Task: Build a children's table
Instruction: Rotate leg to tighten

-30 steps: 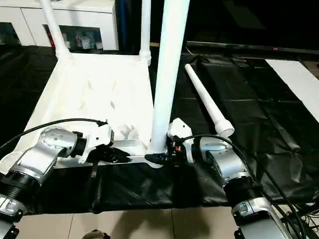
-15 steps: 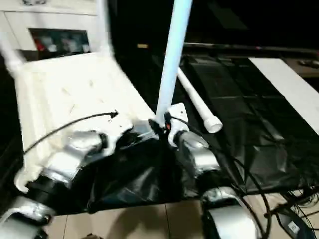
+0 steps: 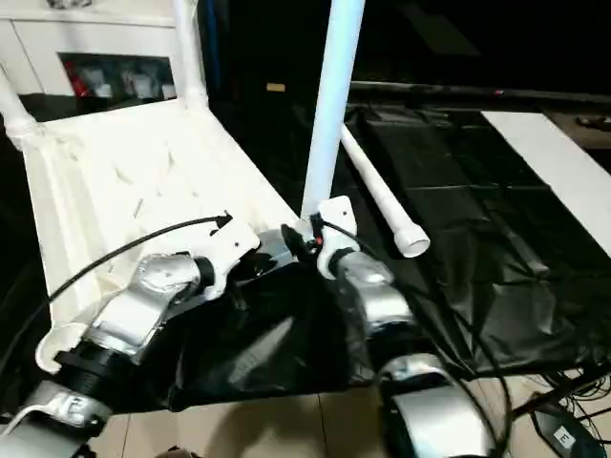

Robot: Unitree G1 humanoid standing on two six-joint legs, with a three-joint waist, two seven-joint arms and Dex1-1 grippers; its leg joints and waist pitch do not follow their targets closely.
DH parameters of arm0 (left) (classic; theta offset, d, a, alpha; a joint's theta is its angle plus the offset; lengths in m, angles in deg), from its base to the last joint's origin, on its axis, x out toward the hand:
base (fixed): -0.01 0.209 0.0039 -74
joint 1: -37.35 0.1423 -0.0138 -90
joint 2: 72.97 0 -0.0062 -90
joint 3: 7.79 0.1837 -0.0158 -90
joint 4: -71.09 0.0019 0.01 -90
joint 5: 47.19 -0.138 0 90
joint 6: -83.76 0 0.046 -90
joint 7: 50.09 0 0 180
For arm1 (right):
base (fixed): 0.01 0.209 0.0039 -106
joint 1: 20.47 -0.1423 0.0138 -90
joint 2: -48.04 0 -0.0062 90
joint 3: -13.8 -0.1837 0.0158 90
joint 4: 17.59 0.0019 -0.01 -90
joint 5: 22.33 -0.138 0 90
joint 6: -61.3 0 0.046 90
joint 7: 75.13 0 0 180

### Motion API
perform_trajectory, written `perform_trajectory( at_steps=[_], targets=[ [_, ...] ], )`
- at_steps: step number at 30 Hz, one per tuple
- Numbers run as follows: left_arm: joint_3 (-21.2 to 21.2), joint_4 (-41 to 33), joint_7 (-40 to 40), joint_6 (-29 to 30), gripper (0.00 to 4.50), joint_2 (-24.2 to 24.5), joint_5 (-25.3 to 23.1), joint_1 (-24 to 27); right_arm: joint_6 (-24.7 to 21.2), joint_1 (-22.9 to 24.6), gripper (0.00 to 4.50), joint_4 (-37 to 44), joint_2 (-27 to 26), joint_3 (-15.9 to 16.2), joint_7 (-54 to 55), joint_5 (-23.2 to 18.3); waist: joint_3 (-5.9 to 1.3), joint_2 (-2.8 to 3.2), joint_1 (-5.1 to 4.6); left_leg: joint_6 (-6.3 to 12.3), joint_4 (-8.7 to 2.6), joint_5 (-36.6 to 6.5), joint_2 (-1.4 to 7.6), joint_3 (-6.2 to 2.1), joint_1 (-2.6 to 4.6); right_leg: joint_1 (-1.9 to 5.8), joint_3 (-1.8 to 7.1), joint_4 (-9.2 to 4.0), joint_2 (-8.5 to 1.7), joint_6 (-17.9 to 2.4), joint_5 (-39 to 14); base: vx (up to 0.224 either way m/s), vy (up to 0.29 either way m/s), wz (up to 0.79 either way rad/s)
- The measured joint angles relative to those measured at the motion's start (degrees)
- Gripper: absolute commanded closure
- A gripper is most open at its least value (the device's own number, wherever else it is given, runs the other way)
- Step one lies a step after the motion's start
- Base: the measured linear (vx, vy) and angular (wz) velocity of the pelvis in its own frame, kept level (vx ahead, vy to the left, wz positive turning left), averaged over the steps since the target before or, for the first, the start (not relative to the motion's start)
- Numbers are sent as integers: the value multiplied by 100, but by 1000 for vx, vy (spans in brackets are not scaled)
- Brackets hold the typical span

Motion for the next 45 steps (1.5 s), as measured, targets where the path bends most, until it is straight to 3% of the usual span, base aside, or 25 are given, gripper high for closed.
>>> perform_trajectory(
  at_steps=[4,10,12,16,17,26,30,36,43,45],
  targets=[
    [24,57,853,-504,450,434,285,37,-41,385,86,696,639,365,-1442,-93,5,15,80,6,7,0,0,9,-29,-23,-1,0,0,0,0,0,0,0],
    [17,111,1807,-720,450,811,599,52,-207,462,86,1156,1133,790,-2748,-168,5,15,163,6,12,1,1,14,-31,-20,-1,5,-1,-4,4,0,0,0],
    [39,120,2063,-791,450,950,662,50,-213,461,120,1174,1225,877,-3100,-175,5,14,158,6,17,1,1,14,-31,-20,-1,10,-2,-5,4,0,0,0],
    [52,185,2390,-923,450,1088,726,32,-229,459,138,1199,1275,971,-3447,-168,3,2,154,6,20,2,2,14,-30,-20,-1,16,-2,-5,5,0,0,0],
    [56,249,2450,-975,450,1114,737,2,-227,452,161,1205,1289,992,-3498,-161,3,1,154,6,21,2,2,14,-30,-20,-1,17,-2,-5,5,0,0,0],
    [37,461,2666,-1114,450,1237,853,-60,-230,387,175,1209,1181,1088,-3622,-96,2,1,143,6,22,2,3,14,-24,-20,-1,24,-2,-7,6,0,0,0],
    [-119,470,2087,-824,450,1079,764,-39,-369,388,176,1001,768,751,-2619,-68,3,5,103,3,21,3,4,12,2,-11,2,31,0,-25,24,0,0,0],
    [-214,474,586,-319,450,347,304,-74,-457,62,176,239,-136,149,53,3,2,11,-82,-4,21,4,-3,-22,38,-9,1,13,-2,-27,64,0,0,0],
    [-219,329,-338,234,450,-223,93,-53,-266,-103,176,-109,-556,-140,1386,189,-23,57,-49,-4,12,4,-5,-25,38,-12,-1,12,0,-27,72,0,0,0],
    [-219,318,-352,241,450,-237,82,-49,-238,-103,120,-120,-564,-177,1372,189,-24,60,-44,-4,12,4,-6,-25,35,-13,-1,8,0,-27,72,0,0,0]
  ],
)
